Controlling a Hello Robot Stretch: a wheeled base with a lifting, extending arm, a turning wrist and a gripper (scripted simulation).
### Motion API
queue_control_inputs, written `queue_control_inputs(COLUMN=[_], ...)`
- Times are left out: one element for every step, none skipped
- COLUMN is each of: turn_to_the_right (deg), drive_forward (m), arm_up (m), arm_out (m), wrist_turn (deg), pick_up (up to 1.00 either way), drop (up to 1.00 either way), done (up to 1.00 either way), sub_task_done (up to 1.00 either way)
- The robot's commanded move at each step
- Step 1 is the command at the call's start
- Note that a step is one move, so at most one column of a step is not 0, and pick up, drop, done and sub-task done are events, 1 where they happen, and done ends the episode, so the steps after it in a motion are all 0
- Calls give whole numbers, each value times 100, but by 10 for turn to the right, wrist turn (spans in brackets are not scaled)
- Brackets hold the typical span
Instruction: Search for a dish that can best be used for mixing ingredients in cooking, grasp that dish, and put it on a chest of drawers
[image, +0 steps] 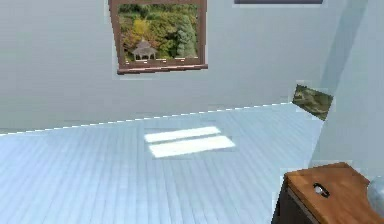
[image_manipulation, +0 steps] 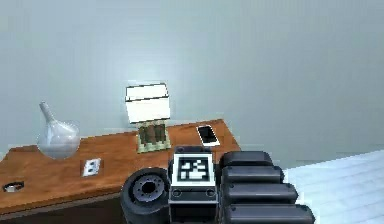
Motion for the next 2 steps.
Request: queue_control_inputs(turn_to_the_right=[450,120], drive_forward=[0,0], arm_up=[0,0], arm_out=[0,0], wrist_turn=[0,0], pick_up=[0,0], drop=[0,0], done=[0,0], sub_task_done=[0,0])
